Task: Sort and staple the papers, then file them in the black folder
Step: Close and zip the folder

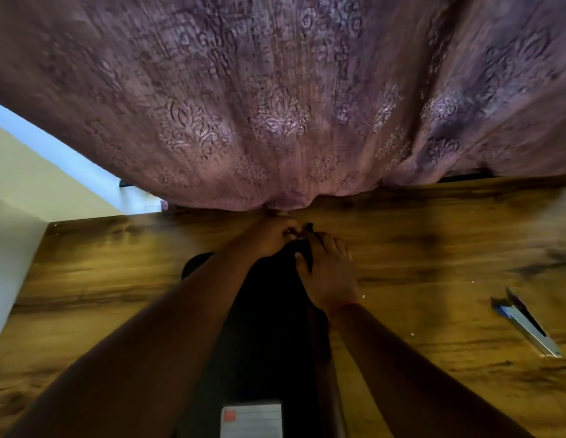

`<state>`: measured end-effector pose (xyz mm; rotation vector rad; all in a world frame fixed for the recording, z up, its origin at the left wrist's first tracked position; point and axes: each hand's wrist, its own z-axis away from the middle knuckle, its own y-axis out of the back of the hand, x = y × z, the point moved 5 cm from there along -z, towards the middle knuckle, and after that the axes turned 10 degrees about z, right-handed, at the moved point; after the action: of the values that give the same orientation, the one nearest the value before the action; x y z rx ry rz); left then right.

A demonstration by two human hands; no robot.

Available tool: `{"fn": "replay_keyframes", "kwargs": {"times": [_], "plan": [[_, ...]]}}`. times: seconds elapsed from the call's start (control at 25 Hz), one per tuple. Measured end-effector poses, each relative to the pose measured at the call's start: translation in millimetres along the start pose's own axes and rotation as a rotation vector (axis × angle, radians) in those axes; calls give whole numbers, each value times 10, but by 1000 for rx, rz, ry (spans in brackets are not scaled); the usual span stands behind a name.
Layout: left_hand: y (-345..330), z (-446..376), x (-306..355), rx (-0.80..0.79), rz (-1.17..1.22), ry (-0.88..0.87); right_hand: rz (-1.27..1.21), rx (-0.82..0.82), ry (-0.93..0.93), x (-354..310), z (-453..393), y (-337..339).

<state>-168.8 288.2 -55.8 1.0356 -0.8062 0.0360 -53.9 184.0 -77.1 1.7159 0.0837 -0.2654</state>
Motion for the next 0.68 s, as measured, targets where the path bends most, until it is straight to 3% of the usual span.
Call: {"fn": "replay_keyframes", "kwargs": {"times": [0.36,0.68], "plan": [[67,-96,28,-70,-63,-101,-35,12,-34,14,-21,-34],[28,-34,138,57,-156,-285,-23,23,-14,-9,-32,33]]}}
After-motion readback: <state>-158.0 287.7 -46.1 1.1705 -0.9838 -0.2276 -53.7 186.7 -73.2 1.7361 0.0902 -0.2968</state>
